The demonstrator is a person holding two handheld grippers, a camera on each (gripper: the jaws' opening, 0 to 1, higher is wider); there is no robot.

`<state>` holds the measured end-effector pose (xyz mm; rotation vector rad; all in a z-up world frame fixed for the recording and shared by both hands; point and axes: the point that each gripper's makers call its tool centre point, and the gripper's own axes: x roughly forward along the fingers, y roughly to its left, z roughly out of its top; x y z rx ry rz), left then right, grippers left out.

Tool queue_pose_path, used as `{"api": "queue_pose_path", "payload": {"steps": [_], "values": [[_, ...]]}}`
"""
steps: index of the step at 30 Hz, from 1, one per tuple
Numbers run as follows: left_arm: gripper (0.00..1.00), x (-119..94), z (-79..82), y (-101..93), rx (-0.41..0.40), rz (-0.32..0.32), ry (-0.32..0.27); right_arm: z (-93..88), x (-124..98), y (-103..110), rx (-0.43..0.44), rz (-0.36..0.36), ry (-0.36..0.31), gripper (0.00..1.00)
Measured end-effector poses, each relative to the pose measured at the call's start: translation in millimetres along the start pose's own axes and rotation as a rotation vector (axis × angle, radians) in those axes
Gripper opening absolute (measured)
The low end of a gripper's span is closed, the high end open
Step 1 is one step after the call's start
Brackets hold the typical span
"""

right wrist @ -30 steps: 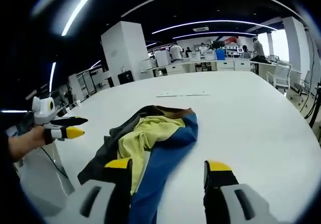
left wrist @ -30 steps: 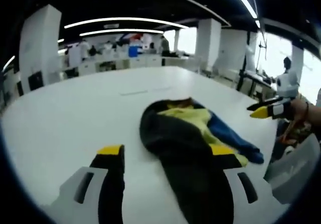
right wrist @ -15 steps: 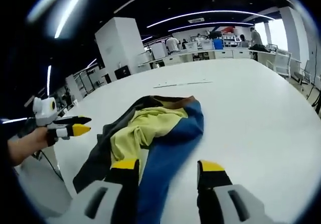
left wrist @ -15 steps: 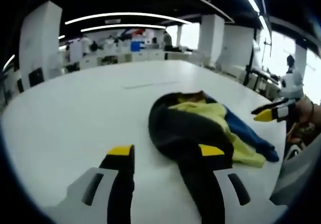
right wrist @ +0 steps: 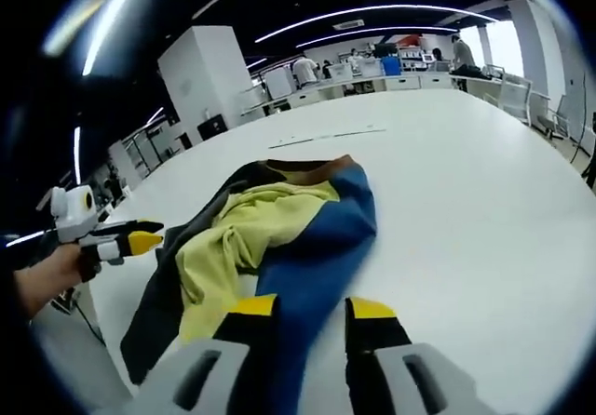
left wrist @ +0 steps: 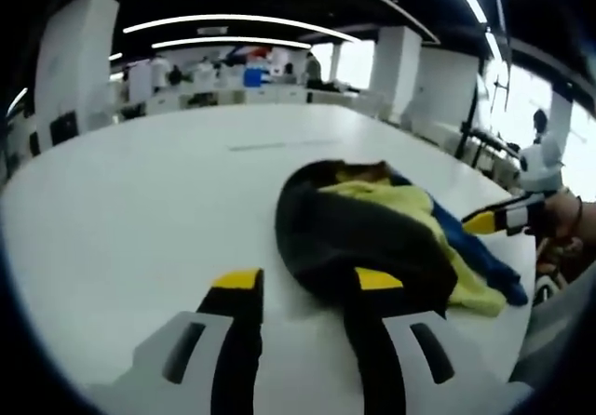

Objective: Fold the garment on the visible template until the final outline fits inside the template.

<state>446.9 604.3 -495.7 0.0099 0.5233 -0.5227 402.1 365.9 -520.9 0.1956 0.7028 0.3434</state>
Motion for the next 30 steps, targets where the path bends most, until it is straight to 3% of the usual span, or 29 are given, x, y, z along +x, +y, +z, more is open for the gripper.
{"api": "queue_pose_path", "payload": {"steps": [8,12,21,25,30], "values": [[0.29,9,-8.4,2.7,-0.041,-0.004,0.018,-5.4,3,-2,0.063,-0.033,0.007,0.16],[0.19,12,-13.4,1.0,-0.094,-0.023,0.033,-8.4,4,-4,0.089,-0.053,0.007,0.13],[0.17,18,-13.4,-3.0,-0.12,-0.044,0.025,-11.1,8,-1,0.096,-0.051,0.004,0.06],[0.15,18,-9.5,-2.0,-0.117,-0.043,0.003,-11.1,8,-1,0.104,-0.046,0.011,0.05],[0.13,18,3.7,-5.1,-0.149,-0.086,-0.054,-11.1,9,-1,0.112,-0.041,0.014,0.04]]}}
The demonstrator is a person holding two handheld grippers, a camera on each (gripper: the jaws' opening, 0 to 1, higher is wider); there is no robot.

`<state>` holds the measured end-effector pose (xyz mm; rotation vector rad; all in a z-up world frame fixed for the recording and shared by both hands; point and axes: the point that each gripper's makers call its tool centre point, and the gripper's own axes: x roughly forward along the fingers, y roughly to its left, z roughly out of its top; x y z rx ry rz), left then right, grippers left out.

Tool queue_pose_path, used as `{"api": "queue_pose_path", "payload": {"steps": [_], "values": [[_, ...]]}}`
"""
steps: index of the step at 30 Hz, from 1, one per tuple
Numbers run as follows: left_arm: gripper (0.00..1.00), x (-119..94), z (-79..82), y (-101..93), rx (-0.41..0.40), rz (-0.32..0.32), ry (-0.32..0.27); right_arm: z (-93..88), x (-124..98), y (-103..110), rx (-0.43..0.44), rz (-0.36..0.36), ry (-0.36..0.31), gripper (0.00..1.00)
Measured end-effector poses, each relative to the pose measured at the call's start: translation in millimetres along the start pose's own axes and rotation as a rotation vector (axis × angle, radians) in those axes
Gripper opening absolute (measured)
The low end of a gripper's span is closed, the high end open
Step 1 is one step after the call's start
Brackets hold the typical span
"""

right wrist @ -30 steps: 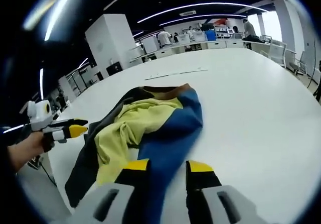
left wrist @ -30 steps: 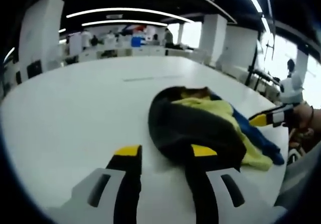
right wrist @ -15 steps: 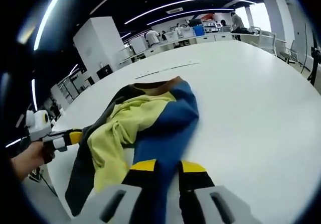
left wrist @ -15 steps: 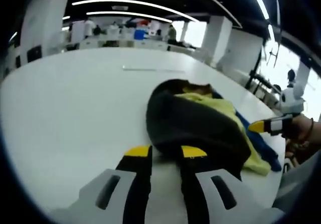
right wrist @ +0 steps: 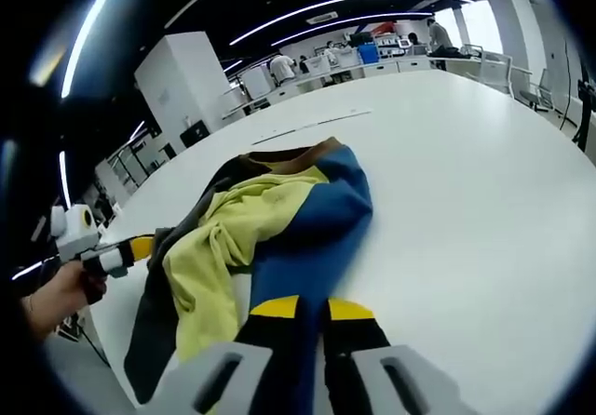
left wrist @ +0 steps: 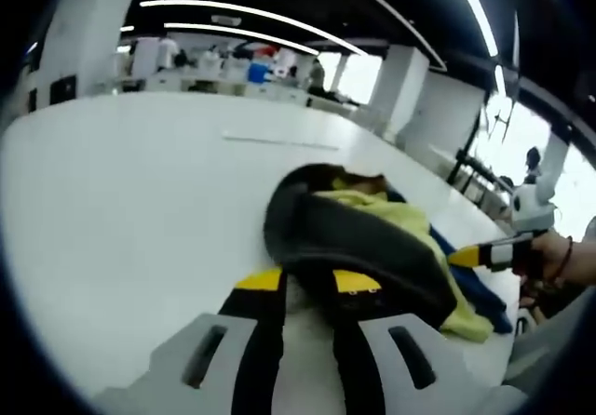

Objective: Fold the garment on the visible template until the final outline fits inside the template.

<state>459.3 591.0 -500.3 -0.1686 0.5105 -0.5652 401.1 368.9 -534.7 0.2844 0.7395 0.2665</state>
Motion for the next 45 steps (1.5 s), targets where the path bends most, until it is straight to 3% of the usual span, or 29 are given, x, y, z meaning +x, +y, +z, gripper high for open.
{"api": "queue_pose_path", "payload": {"steps": [12,22,28,35,45], "values": [[0.0,11,3.0,-1.7,-0.019,-0.016,0.0,0.6,2,0,-0.009,0.003,0.008,0.02],[0.0,8,8.6,-0.4,-0.015,-0.022,-0.004,2.9,1,-2,-0.029,-0.011,0.001,0.0],[0.0,2,16.9,9.0,-0.054,-0.019,-0.009,13.1,-3,-9,-0.052,-0.022,-0.001,0.0],[0.0,-2,23.0,21.5,0.004,0.001,0.028,25.5,-5,-25,-0.115,-0.051,0.016,0.0],[0.0,-1,38.9,35.4,0.036,-0.009,0.053,60.9,0,-52,-0.203,-0.089,0.007,0.0]]}}
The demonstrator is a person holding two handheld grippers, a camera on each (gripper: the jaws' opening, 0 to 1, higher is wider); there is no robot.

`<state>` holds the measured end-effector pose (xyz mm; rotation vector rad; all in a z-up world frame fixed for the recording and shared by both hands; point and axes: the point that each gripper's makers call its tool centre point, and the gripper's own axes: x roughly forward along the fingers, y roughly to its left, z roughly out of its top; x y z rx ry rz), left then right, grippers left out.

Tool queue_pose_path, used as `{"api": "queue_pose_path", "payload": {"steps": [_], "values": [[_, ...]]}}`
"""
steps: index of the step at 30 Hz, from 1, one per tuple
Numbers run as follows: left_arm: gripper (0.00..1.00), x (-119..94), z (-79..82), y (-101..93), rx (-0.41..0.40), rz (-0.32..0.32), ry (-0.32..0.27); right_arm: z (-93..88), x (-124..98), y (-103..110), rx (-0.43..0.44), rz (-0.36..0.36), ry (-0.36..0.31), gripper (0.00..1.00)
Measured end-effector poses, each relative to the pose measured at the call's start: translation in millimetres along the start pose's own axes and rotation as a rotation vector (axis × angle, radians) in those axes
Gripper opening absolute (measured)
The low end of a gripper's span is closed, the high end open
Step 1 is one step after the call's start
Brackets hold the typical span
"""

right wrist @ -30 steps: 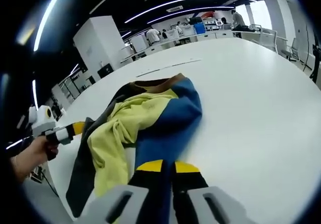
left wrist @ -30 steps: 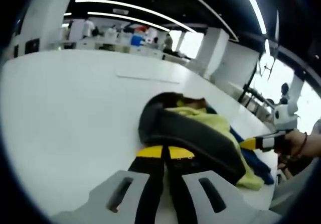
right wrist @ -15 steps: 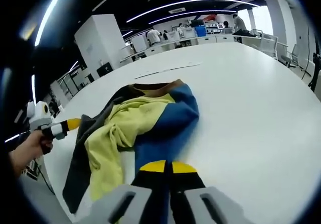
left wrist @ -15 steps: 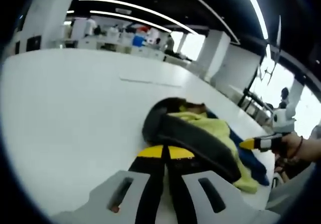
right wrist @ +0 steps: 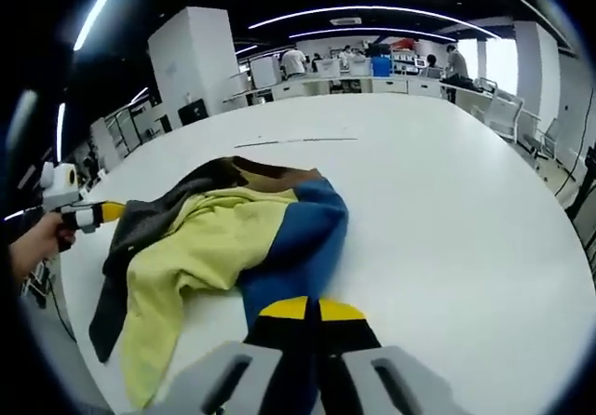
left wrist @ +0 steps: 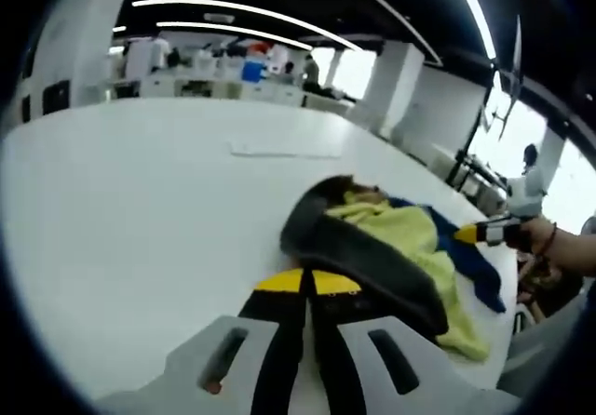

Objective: Fold the garment on the visible template until the final outline fits inside the template.

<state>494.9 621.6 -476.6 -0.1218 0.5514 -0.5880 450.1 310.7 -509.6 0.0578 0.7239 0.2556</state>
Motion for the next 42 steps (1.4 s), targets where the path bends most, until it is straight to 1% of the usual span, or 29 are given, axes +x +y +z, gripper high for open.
{"api": "queue_pose_path", "payload": {"steps": [2,7,10,12,17,19,23,26,29,31,34,39,42], "values": [[0.0,1,1.4,1.2,0.007,-0.004,0.011,5.3,4,-5,-0.018,-0.003,-0.003,0.0],[0.0,4,8.1,9.6,0.05,-0.013,0.036,15.4,13,-20,-0.002,-0.015,-0.004,0.0],[0.0,5,12.1,19.8,0.057,0.017,0.043,25.0,19,-31,0.007,-0.026,-0.012,0.0],[0.0,7,13.1,23.6,0.06,0.014,0.048,30.5,23,-37,0.0,-0.028,-0.016,0.0],[0.0,11,11.1,29.8,0.067,0.021,0.066,42.1,30,-53,-0.021,-0.056,-0.018,0.0],[0.0,13,11.1,33.2,0.059,0.03,0.064,47.3,34,-58,-0.028,-0.058,-0.022,0.0],[0.0,14,10.6,37.2,0.064,0.019,0.077,56.1,42,-68,-0.051,-0.075,-0.025,0.0],[0.0,15,11.3,41.5,0.074,0.012,0.086,61.7,50,-80,-0.047,-0.085,-0.024,0.0],[0.0,16,12.1,45.0,0.086,0.001,0.094,64.9,56,-87,-0.037,-0.09,-0.024,0.0],[0.0,17,12.5,49.4,0.096,0.003,0.103,67.8,61,-92,-0.026,-0.097,-0.024,0.0],[0.0,16,11.6,60.0,0.133,0.036,0.125,74.1,66,-96,-0.013,-0.107,-0.035,0.0],[0.0,20,9.6,71.3,0.123,0.049,0.136,87.8,73,-99,-0.033,-0.116,-0.038,0.0],[0.0,23,8.1,73.6,0.118,0.048,0.147,91.6,78,-103,-0.042,-0.127,-0.034,0.0]]}}
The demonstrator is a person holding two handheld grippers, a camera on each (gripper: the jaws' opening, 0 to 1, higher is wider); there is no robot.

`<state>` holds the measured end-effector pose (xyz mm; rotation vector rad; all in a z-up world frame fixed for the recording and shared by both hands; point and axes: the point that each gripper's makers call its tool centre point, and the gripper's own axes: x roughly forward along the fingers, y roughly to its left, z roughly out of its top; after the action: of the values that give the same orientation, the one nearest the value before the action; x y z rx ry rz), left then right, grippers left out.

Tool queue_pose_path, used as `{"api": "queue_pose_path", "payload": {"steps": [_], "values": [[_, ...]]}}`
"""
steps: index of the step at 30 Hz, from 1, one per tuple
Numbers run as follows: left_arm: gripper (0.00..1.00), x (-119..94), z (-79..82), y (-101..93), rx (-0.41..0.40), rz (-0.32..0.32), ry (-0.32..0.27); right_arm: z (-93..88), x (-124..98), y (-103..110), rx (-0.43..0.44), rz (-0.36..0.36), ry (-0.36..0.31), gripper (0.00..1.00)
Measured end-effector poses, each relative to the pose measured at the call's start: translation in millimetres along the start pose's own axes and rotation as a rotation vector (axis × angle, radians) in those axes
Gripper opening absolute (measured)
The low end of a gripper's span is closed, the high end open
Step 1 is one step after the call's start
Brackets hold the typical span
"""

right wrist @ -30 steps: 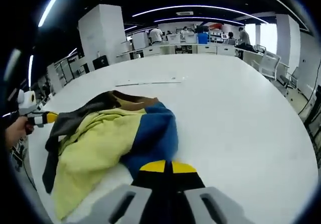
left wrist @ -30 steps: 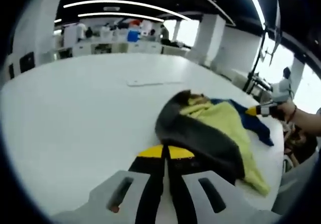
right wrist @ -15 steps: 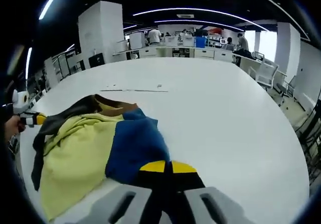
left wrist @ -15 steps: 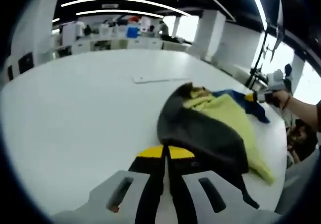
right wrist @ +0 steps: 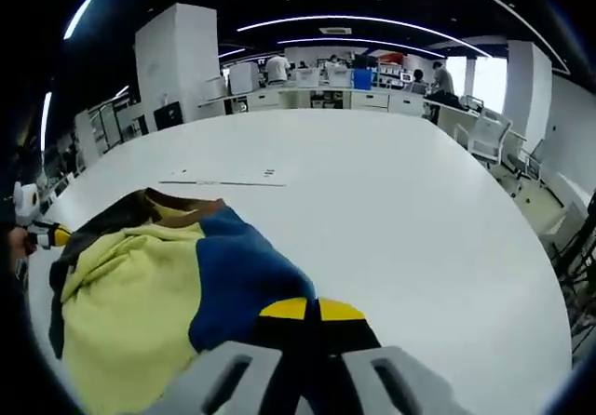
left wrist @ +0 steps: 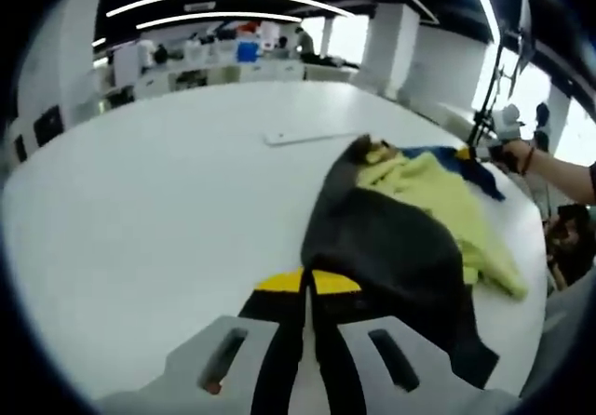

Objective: Fold the garment on the visible template until the final outline fits inside the template.

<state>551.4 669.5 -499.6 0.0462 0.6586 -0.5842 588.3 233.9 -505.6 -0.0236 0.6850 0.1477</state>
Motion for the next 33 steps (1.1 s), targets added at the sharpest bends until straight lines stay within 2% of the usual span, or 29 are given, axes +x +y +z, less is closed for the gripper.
{"api": "queue_pose_path", "payload": {"steps": [4,12,15,17,26,33], "values": [[0.0,3,1.0,6.3,0.017,0.007,0.005,7.0,9,-6,0.008,-0.004,0.0,0.0],[0.0,2,10.3,32.0,0.022,0.049,0.005,19.2,23,-20,0.01,-0.011,0.013,0.0],[0.0,5,12.0,36.5,0.031,0.057,0.013,21.8,26,-21,-0.03,-0.021,0.027,0.0],[0.0,8,12.7,41.6,0.042,0.074,0.021,23.4,28,-23,-0.008,-0.014,0.023,0.0],[0.0,17,21.9,59.4,0.017,0.121,0.016,22.1,31,-31,0.01,-0.023,0.033,0.0],[0.0,24,15.7,61.7,0.04,0.128,0.052,22.6,35,-32,0.008,-0.008,0.04,0.0]]}}
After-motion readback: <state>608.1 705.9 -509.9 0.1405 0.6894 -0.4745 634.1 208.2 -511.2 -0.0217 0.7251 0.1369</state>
